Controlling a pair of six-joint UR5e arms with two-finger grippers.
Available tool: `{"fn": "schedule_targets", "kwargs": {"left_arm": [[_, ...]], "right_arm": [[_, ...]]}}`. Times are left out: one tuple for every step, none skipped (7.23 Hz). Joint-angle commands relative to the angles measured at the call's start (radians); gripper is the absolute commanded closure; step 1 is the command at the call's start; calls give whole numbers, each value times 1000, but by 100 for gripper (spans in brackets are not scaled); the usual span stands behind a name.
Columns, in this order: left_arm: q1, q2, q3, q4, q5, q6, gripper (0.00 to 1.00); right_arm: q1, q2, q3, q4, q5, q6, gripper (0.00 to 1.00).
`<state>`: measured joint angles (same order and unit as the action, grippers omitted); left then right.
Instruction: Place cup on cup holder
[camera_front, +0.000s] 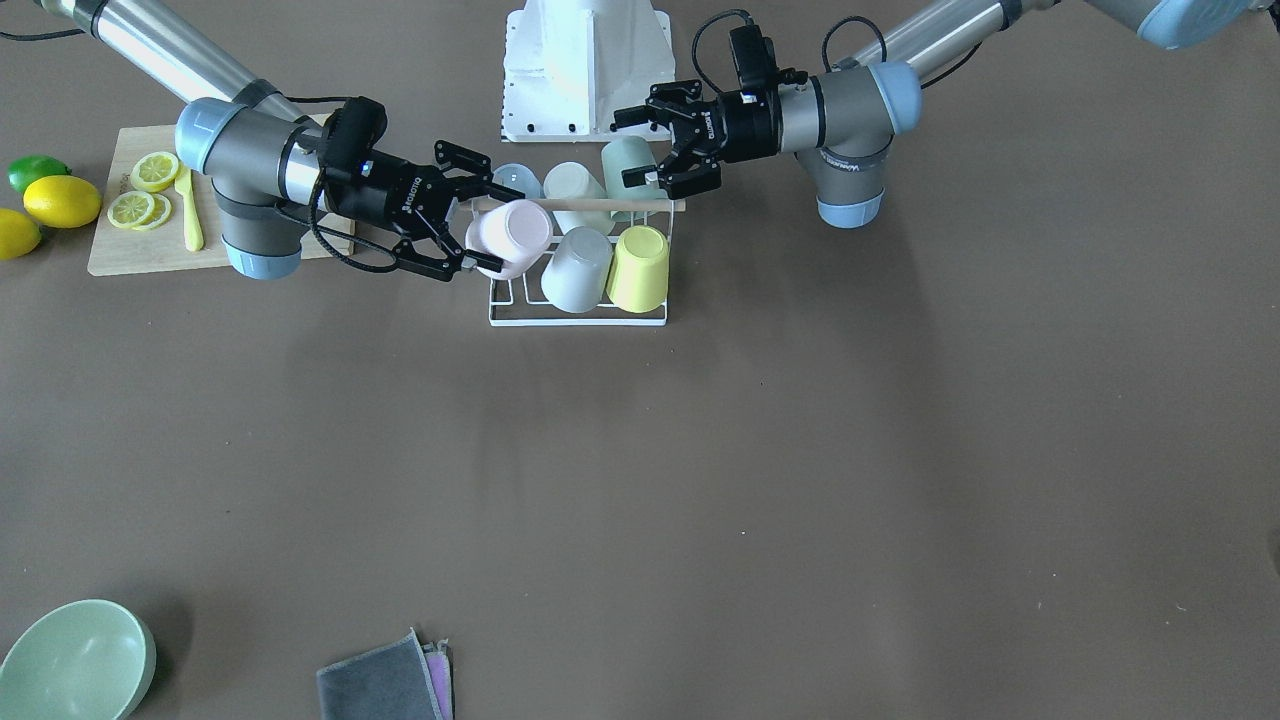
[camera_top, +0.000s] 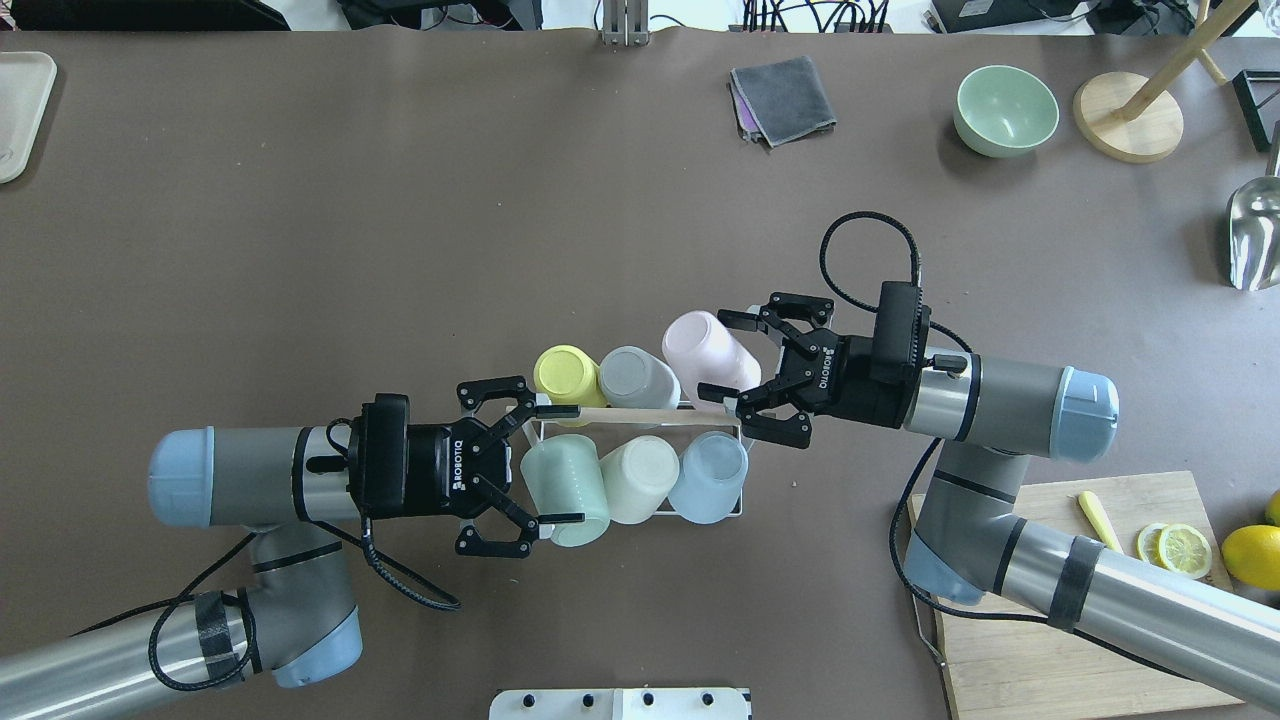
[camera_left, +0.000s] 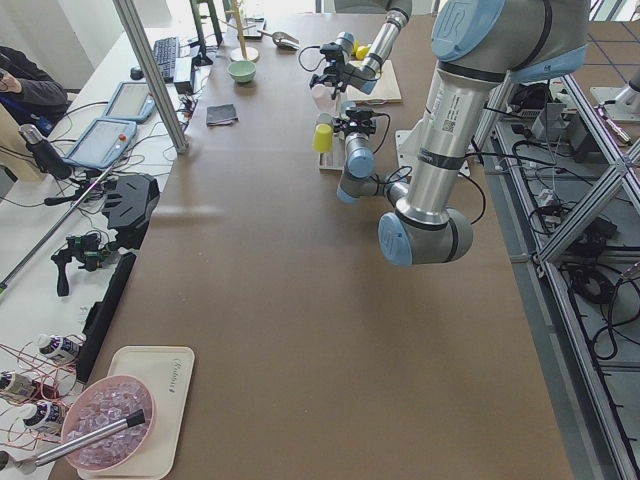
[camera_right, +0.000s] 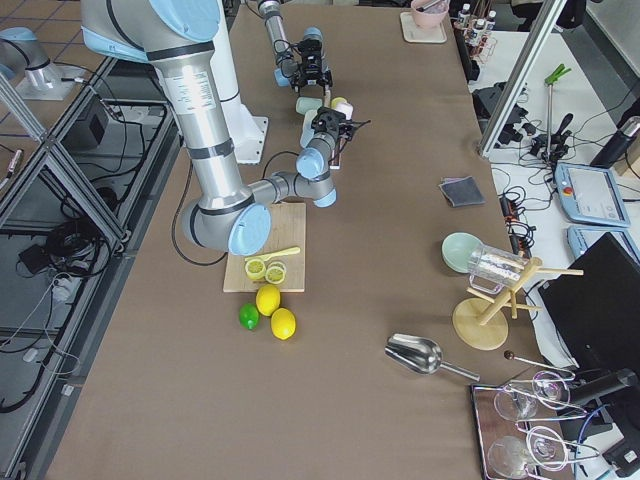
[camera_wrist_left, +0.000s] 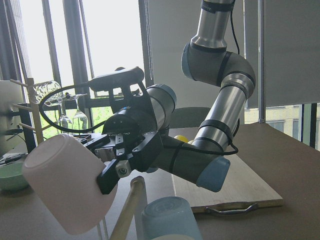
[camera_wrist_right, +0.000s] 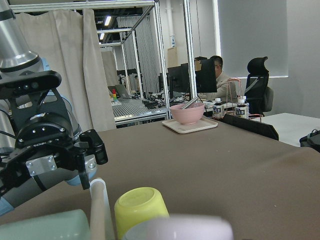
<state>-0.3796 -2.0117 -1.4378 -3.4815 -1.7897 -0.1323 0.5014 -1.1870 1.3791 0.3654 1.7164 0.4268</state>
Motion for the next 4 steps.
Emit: {"fn": "schedule_targets", "kwargs": {"left_arm": [[-12, 2, -4, 7, 0, -1, 1], [-15, 7, -9, 7, -2, -4, 1], [-25, 8, -15, 10, -5, -10, 1], [-59, 14, -48, 60, -8, -12, 1]], "right_arm": [[0, -3, 6, 1, 2, 7, 0], [14, -5, 12, 0, 12, 10, 0], [35, -20, 32, -2, 52, 13, 0], [86, -38, 46, -17, 142, 27, 0]]}}
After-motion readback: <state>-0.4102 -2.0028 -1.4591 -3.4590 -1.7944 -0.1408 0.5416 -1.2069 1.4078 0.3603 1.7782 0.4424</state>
